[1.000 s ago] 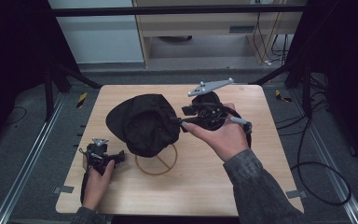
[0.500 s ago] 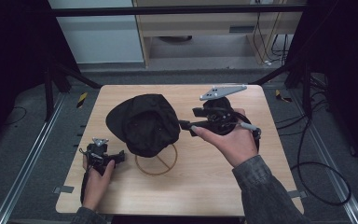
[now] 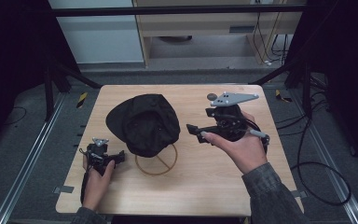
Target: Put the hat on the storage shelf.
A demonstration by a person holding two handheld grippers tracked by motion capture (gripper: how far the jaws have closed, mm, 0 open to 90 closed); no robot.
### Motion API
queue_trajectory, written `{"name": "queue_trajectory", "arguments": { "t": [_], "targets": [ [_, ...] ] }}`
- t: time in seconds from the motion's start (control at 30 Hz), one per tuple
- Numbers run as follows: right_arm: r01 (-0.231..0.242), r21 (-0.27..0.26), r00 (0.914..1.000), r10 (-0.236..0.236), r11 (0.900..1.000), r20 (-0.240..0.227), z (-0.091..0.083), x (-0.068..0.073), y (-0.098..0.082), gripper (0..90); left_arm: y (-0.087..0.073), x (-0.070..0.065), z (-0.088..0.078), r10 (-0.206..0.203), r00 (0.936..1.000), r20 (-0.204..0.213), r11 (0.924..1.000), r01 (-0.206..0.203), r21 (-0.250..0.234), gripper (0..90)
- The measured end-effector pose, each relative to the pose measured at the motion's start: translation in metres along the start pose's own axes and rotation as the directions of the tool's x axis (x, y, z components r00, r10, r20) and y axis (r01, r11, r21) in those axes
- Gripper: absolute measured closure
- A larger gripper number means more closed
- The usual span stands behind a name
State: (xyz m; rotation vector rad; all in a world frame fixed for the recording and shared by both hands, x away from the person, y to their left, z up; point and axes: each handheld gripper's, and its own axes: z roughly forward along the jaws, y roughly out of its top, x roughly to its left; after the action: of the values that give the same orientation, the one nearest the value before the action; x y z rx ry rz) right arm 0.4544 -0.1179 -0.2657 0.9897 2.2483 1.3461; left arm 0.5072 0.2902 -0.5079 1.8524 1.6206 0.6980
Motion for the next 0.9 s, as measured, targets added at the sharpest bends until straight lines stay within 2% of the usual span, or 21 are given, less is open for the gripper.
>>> {"name": "queue_trajectory", "arguments": {
  "t": [0.27, 0.37, 0.57, 0.77, 0.9],
  "targets": [
    [-0.017, -0.024, 0.9989, 0.018, 1.000, 0.043, -0.013, -0.015, -0.012, 12.0, 0.000, 0.000, 0.000, 0.001, 1.0000, 0.001, 1.0000, -0.001, 0.000, 0.0],
    [-0.007, -0.030, 0.9979, 0.008, 1.000, 0.065, -0.017, -0.019, -0.015, 11.3, 0.000, 0.000, 0.000, 0.003, 1.0000, 0.001, 1.0000, -0.003, 0.002, 0.0],
    [-0.002, -0.036, 0.9969, 0.005, 0.999, 0.078, -0.022, -0.024, -0.023, 10.5, 0.000, 0.000, 0.000, 0.003, 1.0000, 0.001, 1.0000, -0.003, 0.002, 0.0],
    [-0.027, -0.032, 0.9956, 0.030, 0.999, 0.089, -0.025, -0.034, -0.037, 10.0, 0.000, 0.000, 0.000, 0.004, 1.0000, 0.001, 1.0000, -0.004, 0.002, 0.0],
    [-0.028, -0.029, 0.9953, 0.030, 0.999, 0.092, -0.026, -0.035, -0.042, 9.9, 0.000, 0.000, 0.000, 0.003, 1.0000, 0.002, 1.0000, -0.003, 0.002, 0.0]
  ]
}}
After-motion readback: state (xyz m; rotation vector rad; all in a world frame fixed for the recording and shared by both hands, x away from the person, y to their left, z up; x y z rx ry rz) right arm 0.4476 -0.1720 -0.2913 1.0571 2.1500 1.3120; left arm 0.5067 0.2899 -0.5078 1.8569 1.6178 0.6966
